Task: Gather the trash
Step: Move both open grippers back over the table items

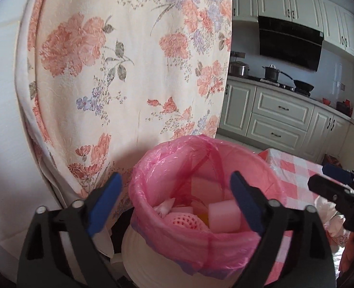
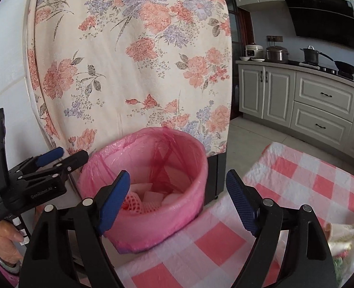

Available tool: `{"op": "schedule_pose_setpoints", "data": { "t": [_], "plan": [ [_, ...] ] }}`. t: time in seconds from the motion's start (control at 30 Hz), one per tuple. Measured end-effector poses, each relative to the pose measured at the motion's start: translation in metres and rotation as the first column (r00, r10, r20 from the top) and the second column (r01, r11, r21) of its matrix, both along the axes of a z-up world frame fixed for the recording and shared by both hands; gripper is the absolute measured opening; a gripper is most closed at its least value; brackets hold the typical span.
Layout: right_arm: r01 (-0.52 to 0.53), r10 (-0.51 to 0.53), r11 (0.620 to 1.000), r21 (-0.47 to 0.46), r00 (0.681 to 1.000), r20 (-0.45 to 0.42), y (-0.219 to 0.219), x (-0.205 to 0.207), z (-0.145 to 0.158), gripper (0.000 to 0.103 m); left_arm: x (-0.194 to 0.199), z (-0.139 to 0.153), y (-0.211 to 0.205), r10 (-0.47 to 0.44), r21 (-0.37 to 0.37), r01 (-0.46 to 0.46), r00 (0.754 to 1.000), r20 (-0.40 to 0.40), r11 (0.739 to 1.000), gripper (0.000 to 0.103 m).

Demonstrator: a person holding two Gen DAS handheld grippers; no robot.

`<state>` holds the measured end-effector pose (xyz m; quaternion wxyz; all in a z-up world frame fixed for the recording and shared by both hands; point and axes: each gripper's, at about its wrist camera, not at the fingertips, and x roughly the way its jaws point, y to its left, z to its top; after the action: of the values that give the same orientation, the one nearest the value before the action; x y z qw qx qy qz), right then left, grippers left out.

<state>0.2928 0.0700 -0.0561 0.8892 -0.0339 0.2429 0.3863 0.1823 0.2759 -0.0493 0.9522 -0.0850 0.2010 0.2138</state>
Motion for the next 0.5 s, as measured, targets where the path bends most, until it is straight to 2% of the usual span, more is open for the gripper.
{"op": "schedule_pose_setpoints", "data": {
  "t": [0.07, 0.27, 0.5],
  "plan": [
    [0.018, -0.018, 1.000, -0.003, 1.000, 0.007, -0.013, -0.009, 0.000, 0.078, -0.006, 0.003, -0.012, -0.013, -0.009, 0.014, 1.000, 0.017, 1.000, 0.098],
    [0.100, -0.100, 0.995, 0.004, 0.995, 0.007, -0.062, -0.036, -0.005, 0.081, -0.017, 0.001, -0.056, -0.071, -0.028, 0.072, 0.997, 0.030, 0.997, 0.098],
    [0.222, -0.222, 0.975, 0.010, 0.975, 0.003, -0.129, -0.057, -0.013, 0.082, -0.017, -0.009, -0.128, -0.198, -0.023, 0.198, 0.980, 0.017, 0.980, 0.098]
  ]
}}
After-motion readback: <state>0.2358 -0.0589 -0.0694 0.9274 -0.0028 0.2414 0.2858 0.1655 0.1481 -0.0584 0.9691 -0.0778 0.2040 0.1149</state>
